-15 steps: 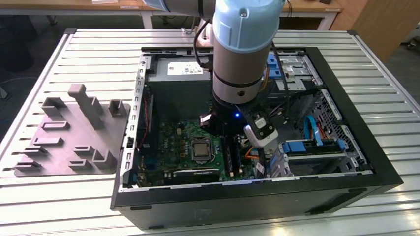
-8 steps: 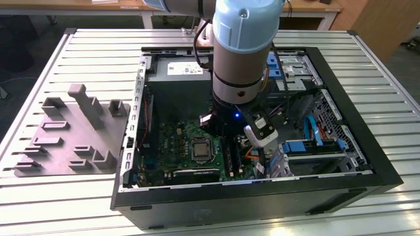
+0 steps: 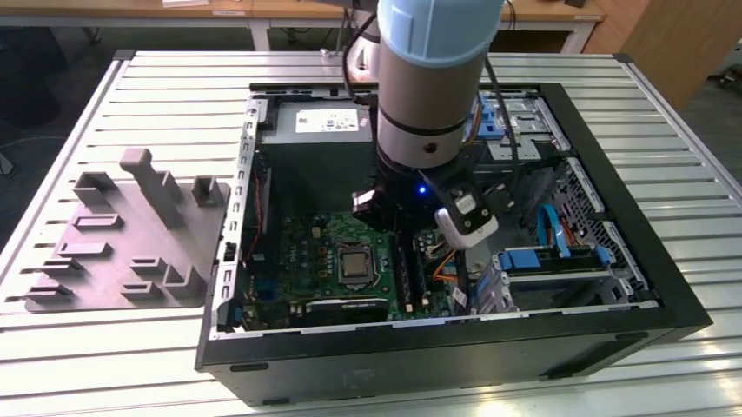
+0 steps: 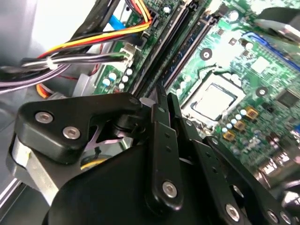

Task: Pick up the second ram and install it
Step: 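Insert the second ram into the second slot, then press down the second ram until it locks into place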

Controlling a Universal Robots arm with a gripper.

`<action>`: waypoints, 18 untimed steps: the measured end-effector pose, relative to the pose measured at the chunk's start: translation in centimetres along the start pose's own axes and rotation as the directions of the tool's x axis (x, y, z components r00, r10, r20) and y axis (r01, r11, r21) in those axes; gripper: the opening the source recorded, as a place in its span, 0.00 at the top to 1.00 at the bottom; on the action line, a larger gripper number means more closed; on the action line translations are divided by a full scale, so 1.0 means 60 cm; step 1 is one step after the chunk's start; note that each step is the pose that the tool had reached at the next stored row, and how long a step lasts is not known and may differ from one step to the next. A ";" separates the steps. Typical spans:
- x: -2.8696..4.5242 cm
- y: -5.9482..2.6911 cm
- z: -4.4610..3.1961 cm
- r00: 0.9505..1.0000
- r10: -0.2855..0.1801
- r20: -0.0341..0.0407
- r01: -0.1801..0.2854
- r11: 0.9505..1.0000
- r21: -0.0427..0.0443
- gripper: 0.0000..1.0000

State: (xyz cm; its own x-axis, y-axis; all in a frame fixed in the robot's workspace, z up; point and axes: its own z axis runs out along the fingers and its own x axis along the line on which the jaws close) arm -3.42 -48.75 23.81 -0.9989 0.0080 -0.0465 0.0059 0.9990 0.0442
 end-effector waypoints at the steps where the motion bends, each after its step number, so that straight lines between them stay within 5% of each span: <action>1: 0.000 0.000 -0.007 1.000 0.000 0.000 0.000 1.000 0.000 0.81; 5: -0.001 0.001 -0.029 1.000 0.000 0.000 0.000 1.000 0.000 0.81; 18: -0.001 0.001 -0.030 1.000 0.000 0.000 0.000 1.000 0.000 0.81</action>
State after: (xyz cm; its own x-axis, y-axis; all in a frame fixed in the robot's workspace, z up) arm -3.42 -48.75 25.61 -0.9989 0.0080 -0.0466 0.0059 0.9990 0.0443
